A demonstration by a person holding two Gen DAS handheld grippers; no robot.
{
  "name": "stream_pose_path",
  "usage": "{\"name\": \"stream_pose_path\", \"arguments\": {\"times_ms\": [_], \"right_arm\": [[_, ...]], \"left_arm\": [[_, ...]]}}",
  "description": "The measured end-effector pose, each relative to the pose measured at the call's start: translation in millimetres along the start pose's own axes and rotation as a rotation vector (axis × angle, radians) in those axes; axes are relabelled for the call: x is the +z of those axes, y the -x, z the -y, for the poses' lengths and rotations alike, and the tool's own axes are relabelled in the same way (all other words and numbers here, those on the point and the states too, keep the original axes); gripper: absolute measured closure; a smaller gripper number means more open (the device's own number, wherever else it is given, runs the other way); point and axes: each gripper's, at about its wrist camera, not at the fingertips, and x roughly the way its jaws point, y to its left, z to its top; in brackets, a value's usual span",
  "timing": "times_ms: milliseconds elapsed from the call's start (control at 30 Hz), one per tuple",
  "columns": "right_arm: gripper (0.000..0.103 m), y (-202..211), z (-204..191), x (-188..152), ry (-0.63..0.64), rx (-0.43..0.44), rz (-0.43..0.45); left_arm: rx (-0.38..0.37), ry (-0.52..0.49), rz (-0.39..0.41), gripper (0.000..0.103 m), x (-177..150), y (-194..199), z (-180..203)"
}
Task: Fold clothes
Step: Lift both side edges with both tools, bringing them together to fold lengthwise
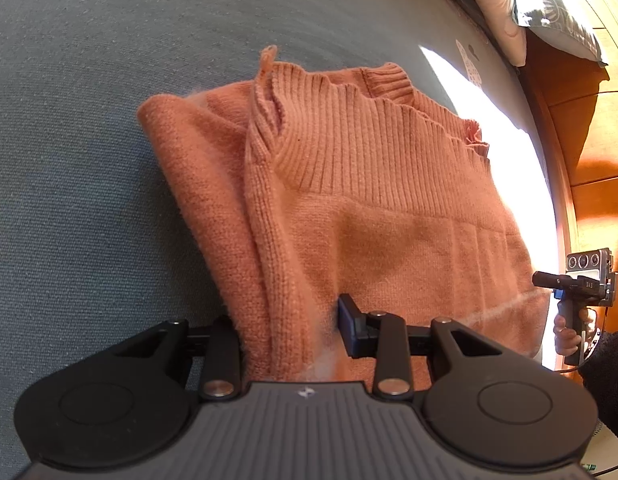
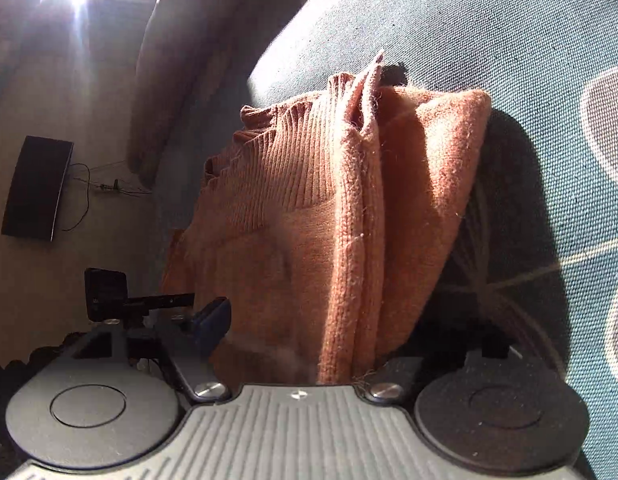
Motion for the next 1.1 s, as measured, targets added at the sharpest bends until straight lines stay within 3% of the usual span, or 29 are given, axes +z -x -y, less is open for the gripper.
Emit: {"name": "stream_pose_path", "arguments": {"times_ms": [33,67,100,167,300,500,667,1100], "right_arm": [[0.046,-1,4,0,-0.016,-0.024,-0.002],[0.064,-1,7,-1,-0.033,-0.048,-0.003],[0.072,-1,9,-1,-0.054,-0.066,-0.003],[0.073,-2,18,-2,-0.091,-0.069,-0.001],[0.072,-1,6,-4,-0.076,-0.164,-0.002],[0.072,16,17,-3,-0.068,-0.196,-0.009],[0.072,17,15,-7,-0.053,-0.209,0.009],[0.071,12,-11,-16,-0.017,-0.346,0.057]], "left_arm": [[0.004,-0.002,-0.001,0.069,0,0,1],[0.008,-0.005,-0.001,0.069,0,0,1],[0.012,-0.007,-0.002,0.069,0,0,2],[0.019,-0.012,-0.003,0.069,0,1,3],[0.035,-0.021,-0.006,0.068,0,1,6],[0.052,-0.035,0.006,0.068,-2,0,11],[0.046,-0.013,0.010,0.067,-1,0,9],[0.002,-0.019,0.008,0.068,1,0,1]]}}
